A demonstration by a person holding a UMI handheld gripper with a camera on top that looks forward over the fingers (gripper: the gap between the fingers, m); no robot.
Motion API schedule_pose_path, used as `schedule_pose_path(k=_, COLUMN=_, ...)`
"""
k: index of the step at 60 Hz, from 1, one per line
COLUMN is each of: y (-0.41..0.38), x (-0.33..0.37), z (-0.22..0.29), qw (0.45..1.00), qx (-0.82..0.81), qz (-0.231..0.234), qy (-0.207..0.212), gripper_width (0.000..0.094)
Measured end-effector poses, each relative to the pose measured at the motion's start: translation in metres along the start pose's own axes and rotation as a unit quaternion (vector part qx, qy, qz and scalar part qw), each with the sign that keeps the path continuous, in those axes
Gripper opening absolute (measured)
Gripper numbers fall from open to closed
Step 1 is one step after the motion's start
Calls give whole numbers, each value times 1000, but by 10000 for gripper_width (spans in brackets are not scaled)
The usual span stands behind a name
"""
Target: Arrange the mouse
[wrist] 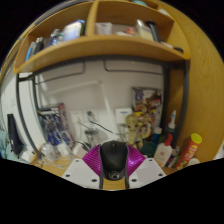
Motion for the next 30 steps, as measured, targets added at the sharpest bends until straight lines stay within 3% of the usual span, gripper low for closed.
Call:
schedule_pose_path(k=7, y=-84, x=26, z=18, qw=999, qx=6, qz=30, qy=23, gripper_width=290)
schedule_pose_path(k=14, y=-171, x=34, z=-5, qw=998, qx=8, qz=70, qy=8, gripper_width=289)
schedule_pose_path(k=23, y=-256, x=29, z=-80, qw=993, qx=20, qz=105, qy=-49, gripper_width=287)
schedule_pose_path(k=30, y=-289, x=24, z=-149, qw=989, qx=34, qz=108, qy=-100, gripper_width=287)
Point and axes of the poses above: the point between the fingertips, and its own axes, seen from behind it with the camera up: y to the right, z up, x backward, against the way the camera looks, the point moved 6 cm from there along x, backward, against the way the camera looks
